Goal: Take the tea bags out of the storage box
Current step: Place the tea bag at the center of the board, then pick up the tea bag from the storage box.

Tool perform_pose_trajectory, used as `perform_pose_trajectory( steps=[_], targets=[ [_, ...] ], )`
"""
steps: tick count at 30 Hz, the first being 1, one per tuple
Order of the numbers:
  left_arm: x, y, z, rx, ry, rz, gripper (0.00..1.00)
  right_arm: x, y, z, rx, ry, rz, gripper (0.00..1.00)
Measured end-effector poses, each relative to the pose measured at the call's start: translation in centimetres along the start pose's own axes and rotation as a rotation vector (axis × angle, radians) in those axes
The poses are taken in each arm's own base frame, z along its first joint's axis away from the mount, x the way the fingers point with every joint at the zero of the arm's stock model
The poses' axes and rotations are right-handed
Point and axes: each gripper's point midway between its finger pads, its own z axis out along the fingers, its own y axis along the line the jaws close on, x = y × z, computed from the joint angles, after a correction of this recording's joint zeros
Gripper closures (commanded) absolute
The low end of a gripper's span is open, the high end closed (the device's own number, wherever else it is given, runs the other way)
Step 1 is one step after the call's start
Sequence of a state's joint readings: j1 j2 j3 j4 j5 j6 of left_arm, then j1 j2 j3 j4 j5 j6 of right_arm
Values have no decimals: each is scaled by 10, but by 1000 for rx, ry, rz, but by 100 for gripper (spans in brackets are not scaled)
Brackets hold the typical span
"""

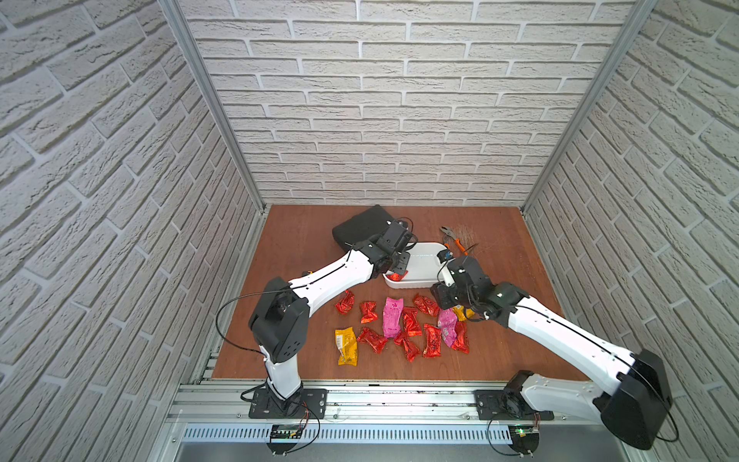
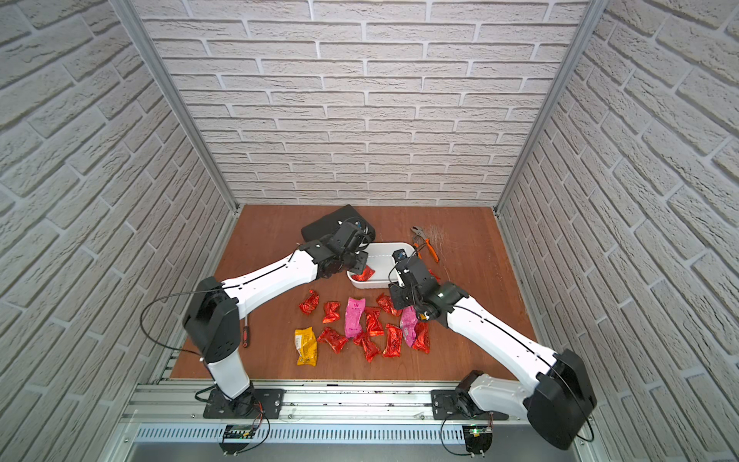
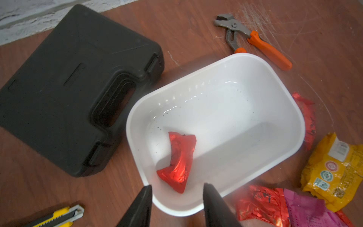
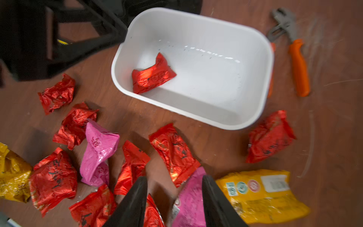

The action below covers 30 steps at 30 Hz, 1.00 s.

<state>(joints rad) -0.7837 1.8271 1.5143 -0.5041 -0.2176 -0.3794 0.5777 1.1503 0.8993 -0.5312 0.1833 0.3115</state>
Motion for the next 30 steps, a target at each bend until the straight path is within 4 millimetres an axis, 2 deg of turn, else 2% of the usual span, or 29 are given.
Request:
perform_pose_trajectory(
  steps=[4, 8, 11, 16, 24, 30],
  targets=[
    [7, -11, 20, 4, 76, 67, 44, -2, -51, -15, 145, -26, 142, 48],
    [11, -17, 38, 11, 150, 103, 41, 6, -86, -23, 229, -23, 259, 48],
    [19, -17, 47, 7, 218, 115, 38, 14, -93, -27, 242, -19, 286, 48],
    [29, -12, 56, 1, 286, 112, 39, 24, -99, -30, 253, -1, 312, 48],
    [43, 2, 78, 31, 366, 56, 51, 28, -100, -31, 253, 11, 320, 50],
    [46, -5, 90, 71, 388, 42, 64, 28, -100, -31, 249, 11, 324, 50]
  ],
)
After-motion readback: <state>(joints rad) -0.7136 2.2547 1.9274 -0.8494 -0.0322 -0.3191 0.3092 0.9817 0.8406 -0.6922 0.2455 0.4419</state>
